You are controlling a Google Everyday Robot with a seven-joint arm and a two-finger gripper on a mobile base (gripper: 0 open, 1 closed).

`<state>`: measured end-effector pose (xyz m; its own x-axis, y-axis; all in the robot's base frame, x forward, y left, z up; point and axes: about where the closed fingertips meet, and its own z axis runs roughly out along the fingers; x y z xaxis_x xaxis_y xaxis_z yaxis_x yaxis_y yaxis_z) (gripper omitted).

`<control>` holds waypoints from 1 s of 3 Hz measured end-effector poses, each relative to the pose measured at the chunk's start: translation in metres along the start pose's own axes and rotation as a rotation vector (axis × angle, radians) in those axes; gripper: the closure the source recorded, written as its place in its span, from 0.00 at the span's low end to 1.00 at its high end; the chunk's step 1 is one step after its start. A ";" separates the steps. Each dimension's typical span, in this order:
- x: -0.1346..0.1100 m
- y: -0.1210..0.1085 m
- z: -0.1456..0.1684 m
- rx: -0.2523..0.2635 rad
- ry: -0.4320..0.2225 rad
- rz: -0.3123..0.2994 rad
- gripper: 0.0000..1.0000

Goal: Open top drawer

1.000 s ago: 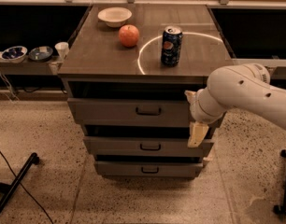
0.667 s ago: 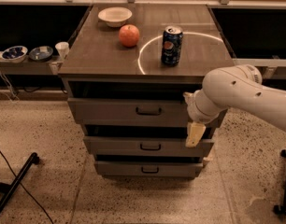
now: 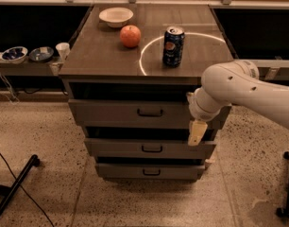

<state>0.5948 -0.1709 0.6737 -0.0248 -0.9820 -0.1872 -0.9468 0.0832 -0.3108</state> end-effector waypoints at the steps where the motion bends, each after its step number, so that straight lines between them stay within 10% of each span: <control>1: 0.001 -0.003 0.005 -0.021 -0.012 0.013 0.00; 3: 0.001 -0.003 0.013 -0.035 -0.033 0.033 0.15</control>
Offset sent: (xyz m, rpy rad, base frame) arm 0.0111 -0.0021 -0.0170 0.0606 0.0561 -0.0232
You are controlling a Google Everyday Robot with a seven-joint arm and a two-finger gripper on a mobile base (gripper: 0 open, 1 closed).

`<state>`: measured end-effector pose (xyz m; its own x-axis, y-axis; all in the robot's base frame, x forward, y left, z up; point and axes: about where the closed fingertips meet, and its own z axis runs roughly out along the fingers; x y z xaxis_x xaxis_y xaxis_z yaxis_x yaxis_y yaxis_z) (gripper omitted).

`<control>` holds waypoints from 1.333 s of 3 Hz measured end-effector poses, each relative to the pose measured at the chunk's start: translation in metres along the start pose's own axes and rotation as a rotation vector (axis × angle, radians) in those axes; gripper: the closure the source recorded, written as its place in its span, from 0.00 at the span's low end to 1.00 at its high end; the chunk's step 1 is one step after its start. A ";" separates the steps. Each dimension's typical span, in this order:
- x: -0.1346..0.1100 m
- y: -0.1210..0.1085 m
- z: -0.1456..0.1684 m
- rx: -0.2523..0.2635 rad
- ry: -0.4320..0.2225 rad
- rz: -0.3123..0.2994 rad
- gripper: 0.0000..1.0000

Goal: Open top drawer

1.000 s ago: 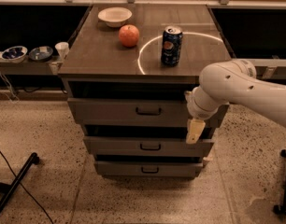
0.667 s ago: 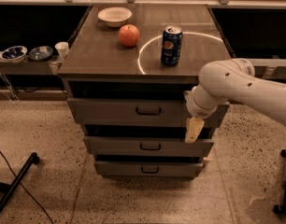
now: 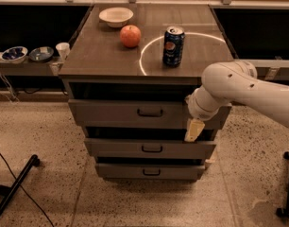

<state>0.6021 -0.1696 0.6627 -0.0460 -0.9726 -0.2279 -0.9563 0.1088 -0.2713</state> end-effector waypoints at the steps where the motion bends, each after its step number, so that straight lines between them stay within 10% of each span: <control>1: -0.005 0.011 -0.010 -0.008 -0.029 -0.014 0.18; 4: -0.023 0.072 -0.055 -0.051 -0.015 -0.146 0.17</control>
Offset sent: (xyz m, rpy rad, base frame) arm -0.0437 0.0103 0.0278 0.0461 -0.0099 0.0848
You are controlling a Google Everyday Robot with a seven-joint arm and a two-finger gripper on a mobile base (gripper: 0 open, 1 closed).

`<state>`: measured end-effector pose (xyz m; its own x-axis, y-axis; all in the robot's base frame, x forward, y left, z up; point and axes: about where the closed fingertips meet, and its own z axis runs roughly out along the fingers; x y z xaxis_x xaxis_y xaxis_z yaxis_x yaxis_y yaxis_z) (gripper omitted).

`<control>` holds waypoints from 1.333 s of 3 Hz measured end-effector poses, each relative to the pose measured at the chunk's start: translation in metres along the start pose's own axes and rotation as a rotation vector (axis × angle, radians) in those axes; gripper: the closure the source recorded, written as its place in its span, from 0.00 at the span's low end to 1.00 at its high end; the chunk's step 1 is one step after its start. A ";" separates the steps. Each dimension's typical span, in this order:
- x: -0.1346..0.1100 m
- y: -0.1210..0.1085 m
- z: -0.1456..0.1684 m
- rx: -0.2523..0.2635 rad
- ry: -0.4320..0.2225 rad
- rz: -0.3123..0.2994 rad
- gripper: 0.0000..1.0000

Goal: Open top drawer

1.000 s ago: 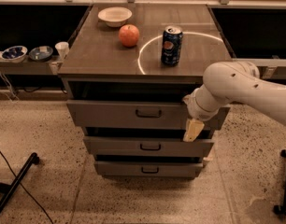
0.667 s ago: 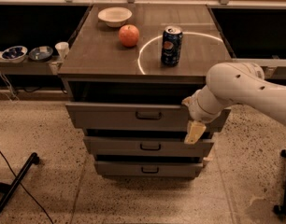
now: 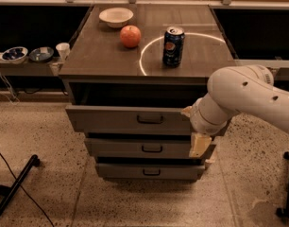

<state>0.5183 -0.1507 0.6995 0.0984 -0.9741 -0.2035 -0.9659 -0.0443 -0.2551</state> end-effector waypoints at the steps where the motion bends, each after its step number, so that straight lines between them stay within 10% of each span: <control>1: -0.002 0.003 -0.006 -0.004 0.006 -0.012 0.10; 4: 0.003 -0.038 0.025 -0.042 0.015 0.065 0.00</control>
Offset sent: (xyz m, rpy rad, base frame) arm 0.0313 0.0062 0.0007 -0.0014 0.0116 -0.0220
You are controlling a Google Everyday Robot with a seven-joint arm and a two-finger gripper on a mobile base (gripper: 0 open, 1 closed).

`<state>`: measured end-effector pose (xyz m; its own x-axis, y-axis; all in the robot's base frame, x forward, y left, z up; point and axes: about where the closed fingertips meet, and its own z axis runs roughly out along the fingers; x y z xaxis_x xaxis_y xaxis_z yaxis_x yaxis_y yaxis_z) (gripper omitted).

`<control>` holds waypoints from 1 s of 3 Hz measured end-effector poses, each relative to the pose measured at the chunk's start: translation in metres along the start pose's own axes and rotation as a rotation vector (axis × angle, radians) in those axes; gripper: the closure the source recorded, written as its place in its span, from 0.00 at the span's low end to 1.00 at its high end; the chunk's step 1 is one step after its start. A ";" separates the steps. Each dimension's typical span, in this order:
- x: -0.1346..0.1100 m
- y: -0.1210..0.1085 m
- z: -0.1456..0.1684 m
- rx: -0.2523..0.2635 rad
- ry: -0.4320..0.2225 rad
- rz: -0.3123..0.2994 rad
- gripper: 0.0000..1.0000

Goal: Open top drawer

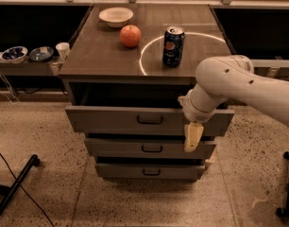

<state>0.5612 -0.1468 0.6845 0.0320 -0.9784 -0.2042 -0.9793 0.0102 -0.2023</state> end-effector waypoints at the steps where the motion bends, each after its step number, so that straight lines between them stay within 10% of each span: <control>1: 0.000 -0.006 0.010 -0.025 0.008 0.012 0.00; 3: 0.003 -0.006 0.014 -0.054 0.019 0.015 0.18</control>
Offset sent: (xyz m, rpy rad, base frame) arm 0.0130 -0.0008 -0.0101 -0.0128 0.0500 -0.0161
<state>0.5698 -0.1466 0.6713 0.0144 -0.9820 -0.1882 -0.9890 0.0138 -0.1473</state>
